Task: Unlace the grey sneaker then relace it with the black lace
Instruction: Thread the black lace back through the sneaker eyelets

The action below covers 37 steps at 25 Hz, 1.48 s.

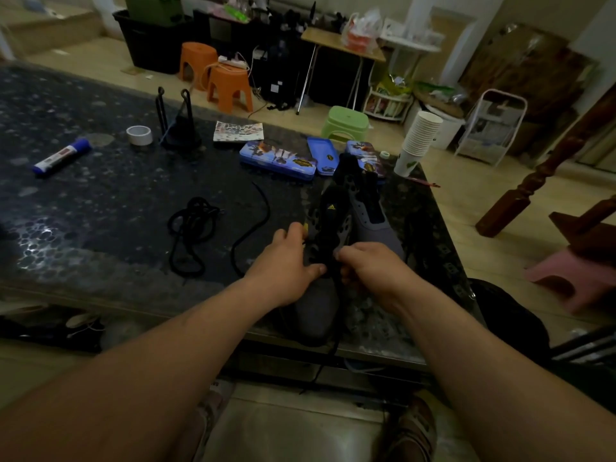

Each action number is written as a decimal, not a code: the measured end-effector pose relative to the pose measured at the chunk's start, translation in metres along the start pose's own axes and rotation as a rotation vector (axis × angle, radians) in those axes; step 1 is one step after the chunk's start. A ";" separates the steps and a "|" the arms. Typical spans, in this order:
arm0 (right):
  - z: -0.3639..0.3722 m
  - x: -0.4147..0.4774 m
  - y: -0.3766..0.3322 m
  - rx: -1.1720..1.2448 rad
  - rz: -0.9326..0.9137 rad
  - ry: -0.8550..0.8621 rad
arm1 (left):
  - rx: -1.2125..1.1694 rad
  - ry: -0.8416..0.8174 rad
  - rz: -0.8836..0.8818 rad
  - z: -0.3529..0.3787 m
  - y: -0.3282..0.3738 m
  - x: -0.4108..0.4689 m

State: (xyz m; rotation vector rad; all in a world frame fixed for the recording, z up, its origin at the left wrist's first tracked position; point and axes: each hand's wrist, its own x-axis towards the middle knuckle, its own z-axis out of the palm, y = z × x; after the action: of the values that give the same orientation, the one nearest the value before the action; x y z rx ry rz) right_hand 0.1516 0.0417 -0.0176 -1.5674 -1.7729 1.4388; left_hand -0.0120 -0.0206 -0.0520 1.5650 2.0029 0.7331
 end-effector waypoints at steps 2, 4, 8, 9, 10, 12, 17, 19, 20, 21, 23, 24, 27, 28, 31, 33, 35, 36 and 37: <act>0.006 -0.006 0.008 0.135 0.032 0.015 | -0.019 0.002 -0.006 0.002 0.001 -0.001; 0.010 -0.006 0.005 0.224 0.070 0.032 | -0.003 0.046 -0.011 0.003 0.002 -0.004; 0.008 0.006 -0.011 -0.175 0.014 0.051 | 0.177 0.139 -0.051 0.004 0.010 -0.023; 0.006 0.008 -0.013 -0.200 0.006 0.036 | 0.216 0.099 -0.061 0.007 0.011 -0.029; 0.004 0.008 -0.012 -0.123 0.017 0.001 | 0.234 0.055 -0.064 0.010 0.011 -0.035; 0.000 -0.001 -0.006 0.140 0.040 -0.085 | 0.234 0.041 -0.057 0.019 0.008 -0.039; 0.011 -0.021 0.017 0.244 -0.031 0.003 | 0.179 0.063 -0.084 0.030 0.003 -0.034; 0.009 -0.013 0.003 0.184 0.098 0.023 | 0.176 0.059 -0.107 0.029 0.003 -0.033; 0.006 -0.006 -0.004 0.114 0.130 0.003 | 0.178 0.066 -0.115 0.029 0.003 -0.032; 0.005 0.000 -0.008 0.027 0.113 -0.013 | 0.183 0.070 -0.120 0.029 0.003 -0.032; 0.003 0.001 -0.009 -0.079 -0.006 -0.044 | 0.225 0.070 -0.109 0.031 0.004 -0.033; 0.001 -0.003 -0.005 -0.059 -0.050 -0.061 | 0.242 0.071 -0.097 0.032 0.005 -0.033; -0.010 -0.034 0.018 0.103 -0.107 -0.160 | 0.229 0.094 -0.060 0.033 0.002 -0.032; -0.013 -0.042 0.023 0.154 -0.085 -0.211 | 0.225 0.096 -0.065 0.032 0.001 -0.031; -0.012 -0.036 0.020 0.203 0.095 -0.120 | 0.210 0.069 -0.097 0.031 0.003 -0.028; -0.010 -0.017 0.012 0.089 0.145 -0.024 | 0.214 0.063 -0.094 0.031 0.004 -0.029; -0.005 -0.002 0.004 -0.034 0.034 -0.006 | 0.206 0.066 -0.098 0.030 0.003 -0.029; -0.004 0.002 0.002 -0.093 -0.041 -0.027 | 0.203 0.061 -0.101 0.030 0.002 -0.028; -0.004 0.002 0.001 -0.145 -0.097 -0.046 | 0.204 0.053 -0.104 0.029 0.003 -0.027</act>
State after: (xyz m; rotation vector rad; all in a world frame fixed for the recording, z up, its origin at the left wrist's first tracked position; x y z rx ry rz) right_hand 0.1550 0.0447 -0.0178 -1.5048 -1.9918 1.3373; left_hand 0.0153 -0.0434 -0.0703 1.5522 2.2395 0.5493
